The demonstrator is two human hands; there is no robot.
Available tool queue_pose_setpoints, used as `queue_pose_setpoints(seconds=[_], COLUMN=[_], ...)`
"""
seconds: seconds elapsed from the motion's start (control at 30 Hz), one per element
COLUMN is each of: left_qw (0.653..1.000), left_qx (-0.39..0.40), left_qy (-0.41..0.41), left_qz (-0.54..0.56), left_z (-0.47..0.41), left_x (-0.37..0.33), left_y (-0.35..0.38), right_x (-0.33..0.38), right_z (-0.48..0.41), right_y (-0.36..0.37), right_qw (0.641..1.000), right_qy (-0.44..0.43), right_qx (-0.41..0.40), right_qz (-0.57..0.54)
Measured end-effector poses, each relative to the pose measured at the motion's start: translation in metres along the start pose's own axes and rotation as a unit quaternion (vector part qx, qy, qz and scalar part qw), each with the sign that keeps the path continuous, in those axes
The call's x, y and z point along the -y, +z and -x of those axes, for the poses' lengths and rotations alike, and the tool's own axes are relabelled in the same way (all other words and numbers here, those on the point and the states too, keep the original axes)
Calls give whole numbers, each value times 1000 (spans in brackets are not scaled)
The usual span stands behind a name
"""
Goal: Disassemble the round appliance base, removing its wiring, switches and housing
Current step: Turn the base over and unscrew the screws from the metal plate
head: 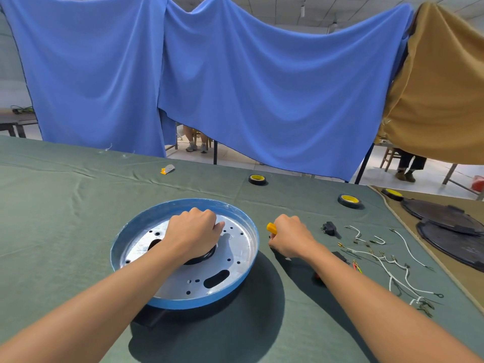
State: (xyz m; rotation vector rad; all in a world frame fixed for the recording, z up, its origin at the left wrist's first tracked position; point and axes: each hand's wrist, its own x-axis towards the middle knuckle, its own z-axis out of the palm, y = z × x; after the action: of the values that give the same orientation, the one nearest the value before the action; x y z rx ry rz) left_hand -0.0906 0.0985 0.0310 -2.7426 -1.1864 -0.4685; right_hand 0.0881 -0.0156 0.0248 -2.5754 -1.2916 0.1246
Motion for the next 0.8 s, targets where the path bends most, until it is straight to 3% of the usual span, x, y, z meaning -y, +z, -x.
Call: queue_pose_setpoints(seconds=[0.33,0.5,0.63,0.73,0.8], left_qw=[1000,1000,1000,998,995], left_qx=[-2,12,23,42,54], left_qy=[2,4,-12,-30,-46], left_qz=[-5,-11,-3,34,74], left_z=[2,2,0,0,1], left_x=[1,2,0,-2,-5], left_y=[-1,-2,-3,-3,-6], right_x=[-4,2,16,29,36], right_z=[-7,6,41,63,71], right_y=[4,-19,-44,-44,-37], right_qw=[1000,989,964,962,968], right_qy=[24,38,19,0,-5], right_qx=[-5,-37,93,173,167], right_qz=[-7,-140,-249,-213,-187])
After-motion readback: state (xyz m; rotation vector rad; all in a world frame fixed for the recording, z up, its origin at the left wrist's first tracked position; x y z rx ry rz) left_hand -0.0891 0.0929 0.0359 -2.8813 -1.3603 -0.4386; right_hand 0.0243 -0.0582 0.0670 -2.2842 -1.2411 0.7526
